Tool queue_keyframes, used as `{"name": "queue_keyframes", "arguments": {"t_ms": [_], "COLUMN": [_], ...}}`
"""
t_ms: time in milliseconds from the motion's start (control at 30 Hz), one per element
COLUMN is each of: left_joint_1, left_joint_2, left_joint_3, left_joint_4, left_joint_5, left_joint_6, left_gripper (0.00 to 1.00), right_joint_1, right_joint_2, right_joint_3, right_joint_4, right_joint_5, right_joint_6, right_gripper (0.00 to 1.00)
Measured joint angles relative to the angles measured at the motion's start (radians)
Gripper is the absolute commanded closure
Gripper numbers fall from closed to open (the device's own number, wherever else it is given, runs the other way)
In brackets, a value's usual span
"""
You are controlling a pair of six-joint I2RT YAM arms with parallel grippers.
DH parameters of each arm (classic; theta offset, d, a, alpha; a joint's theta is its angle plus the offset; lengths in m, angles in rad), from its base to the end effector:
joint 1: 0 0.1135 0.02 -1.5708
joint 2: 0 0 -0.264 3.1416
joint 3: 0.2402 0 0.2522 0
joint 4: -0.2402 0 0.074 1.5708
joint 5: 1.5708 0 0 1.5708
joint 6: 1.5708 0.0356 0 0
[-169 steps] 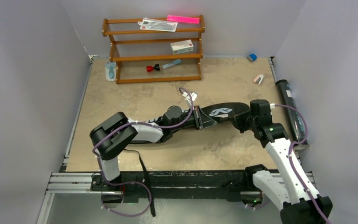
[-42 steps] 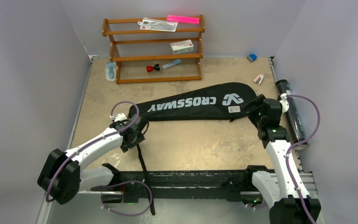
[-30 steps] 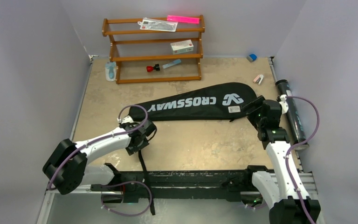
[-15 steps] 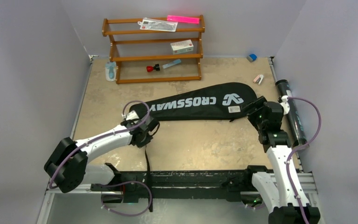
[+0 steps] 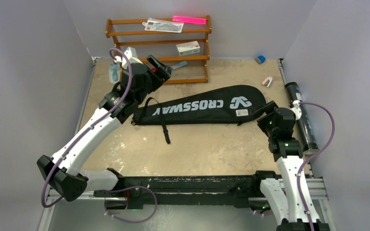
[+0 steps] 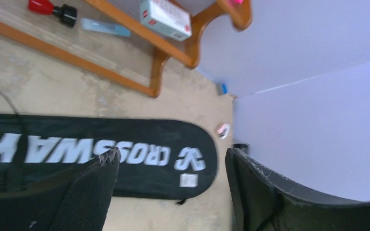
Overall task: Pack up the badminton gear
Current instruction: Adjust the racket bag at the center of the board, then reset both arms
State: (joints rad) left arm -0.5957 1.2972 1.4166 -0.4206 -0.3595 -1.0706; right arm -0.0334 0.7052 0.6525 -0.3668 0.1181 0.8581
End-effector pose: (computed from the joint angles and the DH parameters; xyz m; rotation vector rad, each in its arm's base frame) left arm 0.2448 -0.1508 0.4246 -0.7002 1.8027 -0.8105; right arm 0.1664 -0.0098 0.2871 0.9360 1.7800 0.4138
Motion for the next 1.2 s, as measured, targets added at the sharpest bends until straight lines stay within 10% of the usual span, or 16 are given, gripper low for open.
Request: {"name": "queue_keyframes", "arguments": {"t_ms": [733, 967, 1200], "left_joint_1": [-0.002, 0.027, 0.322], "left_joint_2": [-0.447, -0.38, -0.24], "left_joint_3": [-0.793, -1.009, -1.207], "left_joint_4": [0.367, 0.684, 1.069], "left_joint_5": [-0.12, -0.203, -0.069], "left_joint_6": [0.749, 0.906, 1.004], "left_gripper": [0.0, 0.0, 0.0], "right_joint_1": [0.0, 0.0, -0.001], "right_joint_2": [-0.24, -0.078, 0.286], "right_joint_3": [-0.29, -0.479, -0.515], "right_joint_4": [0.576, 0.844, 1.178], "right_joint_5": [-0.227, -0.21, -0.206], "right_joint_6": [-0.589, -0.714, -0.799], "right_gripper": [0.01, 0.01, 0.03]}}
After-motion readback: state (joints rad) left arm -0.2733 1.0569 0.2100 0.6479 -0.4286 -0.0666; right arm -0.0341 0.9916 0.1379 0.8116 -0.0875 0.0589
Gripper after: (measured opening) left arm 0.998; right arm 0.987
